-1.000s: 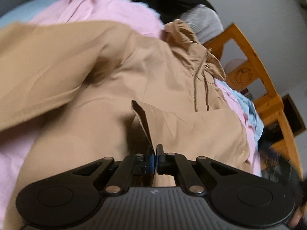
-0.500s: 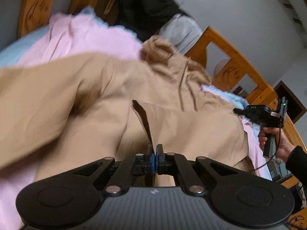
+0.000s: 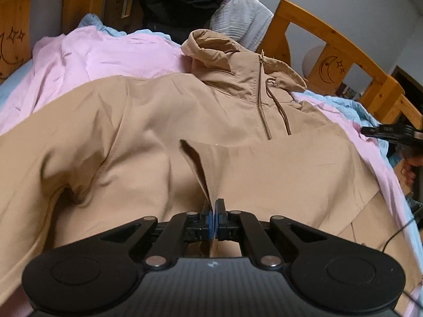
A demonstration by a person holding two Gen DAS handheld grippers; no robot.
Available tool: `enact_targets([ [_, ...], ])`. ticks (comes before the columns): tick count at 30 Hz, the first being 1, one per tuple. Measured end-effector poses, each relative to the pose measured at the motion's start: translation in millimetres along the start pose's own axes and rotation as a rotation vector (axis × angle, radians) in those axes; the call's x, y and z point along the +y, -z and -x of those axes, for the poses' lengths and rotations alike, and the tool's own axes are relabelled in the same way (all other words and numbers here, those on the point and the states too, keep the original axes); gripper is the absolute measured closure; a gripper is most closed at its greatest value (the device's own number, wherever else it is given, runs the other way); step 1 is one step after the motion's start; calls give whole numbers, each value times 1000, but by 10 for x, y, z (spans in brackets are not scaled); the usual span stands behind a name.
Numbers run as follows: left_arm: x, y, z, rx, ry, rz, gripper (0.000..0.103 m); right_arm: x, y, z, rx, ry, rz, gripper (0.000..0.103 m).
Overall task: Fold large clothes
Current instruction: 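Move the left gripper to the other sleeve cuff and grasp it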
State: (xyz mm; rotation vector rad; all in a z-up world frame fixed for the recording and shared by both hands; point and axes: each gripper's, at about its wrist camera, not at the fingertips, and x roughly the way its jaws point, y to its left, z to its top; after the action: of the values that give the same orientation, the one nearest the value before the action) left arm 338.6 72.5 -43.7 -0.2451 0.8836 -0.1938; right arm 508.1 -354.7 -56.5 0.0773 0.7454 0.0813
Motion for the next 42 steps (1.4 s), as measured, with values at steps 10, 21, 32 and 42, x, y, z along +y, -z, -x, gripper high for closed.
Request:
enact_targets([
  [10, 155, 34, 27, 2, -13, 101, 85, 270, 982, 145, 75, 132, 211, 70],
  [21, 328, 808, 1371, -267, -121, 232, 11, 882, 902, 735, -133, -19, 244, 28],
  [32, 1388, 1828, 2352, -496, -692, 774, 8, 2335, 1377, 1551, -192, -435, 291, 5],
  [42, 2055, 1651, 2137, -533, -762, 941, 19, 3070, 1916, 2026, -135, -582, 457, 2],
])
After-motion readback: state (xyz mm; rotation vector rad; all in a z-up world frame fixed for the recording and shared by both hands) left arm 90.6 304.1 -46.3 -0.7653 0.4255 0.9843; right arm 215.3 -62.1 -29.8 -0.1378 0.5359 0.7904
